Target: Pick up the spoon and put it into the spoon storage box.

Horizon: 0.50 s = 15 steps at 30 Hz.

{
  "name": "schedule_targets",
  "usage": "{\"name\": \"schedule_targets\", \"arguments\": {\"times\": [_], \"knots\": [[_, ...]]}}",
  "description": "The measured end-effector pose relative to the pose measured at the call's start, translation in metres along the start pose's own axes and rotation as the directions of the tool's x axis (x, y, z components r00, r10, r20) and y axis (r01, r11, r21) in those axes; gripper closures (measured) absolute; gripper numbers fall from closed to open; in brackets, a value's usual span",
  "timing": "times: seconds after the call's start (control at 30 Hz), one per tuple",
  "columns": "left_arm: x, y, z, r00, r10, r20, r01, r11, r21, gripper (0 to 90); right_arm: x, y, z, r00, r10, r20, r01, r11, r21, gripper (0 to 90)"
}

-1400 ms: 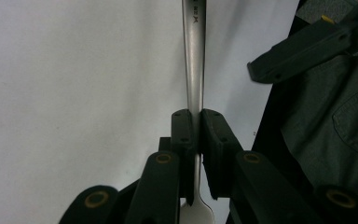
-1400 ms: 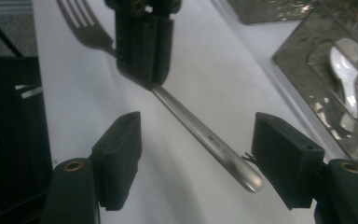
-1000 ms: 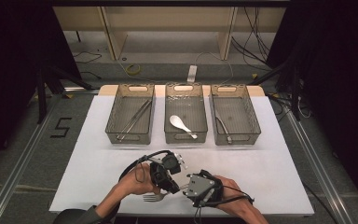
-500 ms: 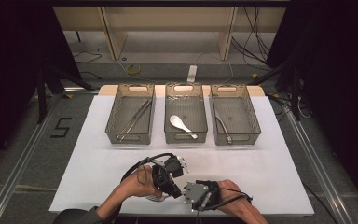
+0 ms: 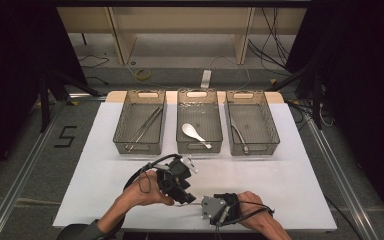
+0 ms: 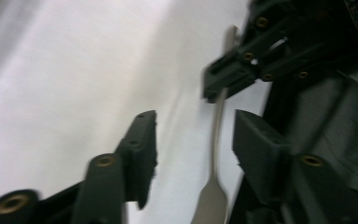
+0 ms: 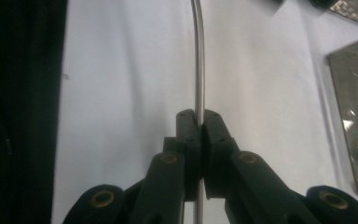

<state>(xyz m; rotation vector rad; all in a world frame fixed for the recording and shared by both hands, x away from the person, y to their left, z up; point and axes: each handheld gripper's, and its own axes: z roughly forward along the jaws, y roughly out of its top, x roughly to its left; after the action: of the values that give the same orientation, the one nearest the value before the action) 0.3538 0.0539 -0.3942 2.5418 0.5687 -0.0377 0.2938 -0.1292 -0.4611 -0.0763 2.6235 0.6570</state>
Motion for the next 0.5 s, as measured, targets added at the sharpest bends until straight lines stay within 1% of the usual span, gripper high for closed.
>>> {"name": "schedule_targets", "arguments": {"times": [0.03, 0.1, 0.13, 0.2, 0.23, 0.3, 0.33, 0.43, 0.5], "knots": [[0.003, 0.0, -0.004, 0.9997, -0.017, -0.019, 0.016, 0.9994, -0.03, 38.3, -0.002, -0.002, -0.001, 0.9999, 0.008, 0.011, -0.008, 1.0, -0.002, 87.6], [0.008, -0.002, -0.011, 0.9986, -0.041, -0.033, 0.038, 0.997, -0.067, 31.8, -0.004, -0.005, -0.004, 0.9991, 0.038, 0.02, -0.039, 0.999, 0.008, 87.6], [0.01, -0.004, -0.014, 0.9971, -0.065, -0.041, 0.061, 0.9937, -0.094, 28.7, -0.007, -0.008, -0.005, 0.9985, 0.047, 0.028, -0.048, 0.999, 0.008, 87.6], [0.014, -0.006, -0.02, 0.9963, -0.077, -0.038, 0.071, 0.9871, -0.144, 26.1, -0.011, -0.014, -0.007, 0.9964, 0.079, 0.032, -0.08, 0.997, 0.017, 87.6], [0.016, -0.007, -0.023, 0.9948, -0.095, -0.039, 0.086, 0.9806, -0.176, 24.8, -0.013, -0.016, -0.008, 0.9938, 0.102, 0.044, -0.103, 0.994, 0.02, 87.6], [0.019, -0.01, -0.027, 0.9917, -0.116, -0.055, 0.101, 0.9684, -0.228, 22.6, -0.017, -0.021, -0.01, 0.9921, 0.11, 0.061, -0.112, 0.993, 0.026, 87.5], [0.021, -0.012, -0.028, 0.9904, -0.125, -0.059, 0.106, 0.9636, -0.245, 21.7, -0.018, -0.023, -0.012, 0.9896, 0.127, 0.067, -0.129, 0.991, 0.032, 87.5], [0.025, -0.017, -0.031, 0.9866, -0.145, -0.075, 0.116, 0.9456, -0.304, 19.4, -0.024, -0.029, -0.015, 0.9845, 0.151, 0.089, -0.154, 0.987, 0.035, 87.5], [0.027, -0.022, -0.032, 0.9844, -0.151, -0.091, 0.112, 0.9352, -0.336, 18.7, -0.027, -0.033, -0.017, 0.9772, 0.186, 0.102, -0.191, 0.981, 0.041, 87.5]]}}
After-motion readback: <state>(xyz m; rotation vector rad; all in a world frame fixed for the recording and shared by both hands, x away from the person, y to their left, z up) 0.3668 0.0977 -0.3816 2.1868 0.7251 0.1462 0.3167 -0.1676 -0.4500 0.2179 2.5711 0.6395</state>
